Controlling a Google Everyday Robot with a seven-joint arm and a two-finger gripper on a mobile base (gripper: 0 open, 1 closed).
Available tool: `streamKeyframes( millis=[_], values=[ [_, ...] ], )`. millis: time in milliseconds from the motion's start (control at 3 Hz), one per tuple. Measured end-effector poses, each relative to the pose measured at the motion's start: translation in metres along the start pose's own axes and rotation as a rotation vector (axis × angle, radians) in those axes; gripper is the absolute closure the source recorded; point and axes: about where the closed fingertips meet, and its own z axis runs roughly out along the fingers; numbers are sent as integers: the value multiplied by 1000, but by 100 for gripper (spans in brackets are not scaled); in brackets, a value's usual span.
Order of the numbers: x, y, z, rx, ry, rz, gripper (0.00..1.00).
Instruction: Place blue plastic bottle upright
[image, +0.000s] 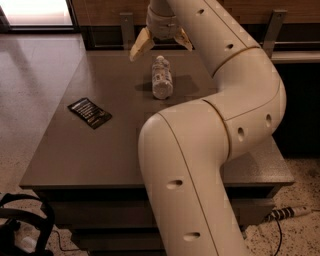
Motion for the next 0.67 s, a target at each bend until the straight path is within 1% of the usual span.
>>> streamKeyframes(
  millis=[333, 667],
  values=[
    [1, 3, 16, -5, 30, -10, 0],
    [5, 4, 24, 0, 57, -16, 0]
  ],
)
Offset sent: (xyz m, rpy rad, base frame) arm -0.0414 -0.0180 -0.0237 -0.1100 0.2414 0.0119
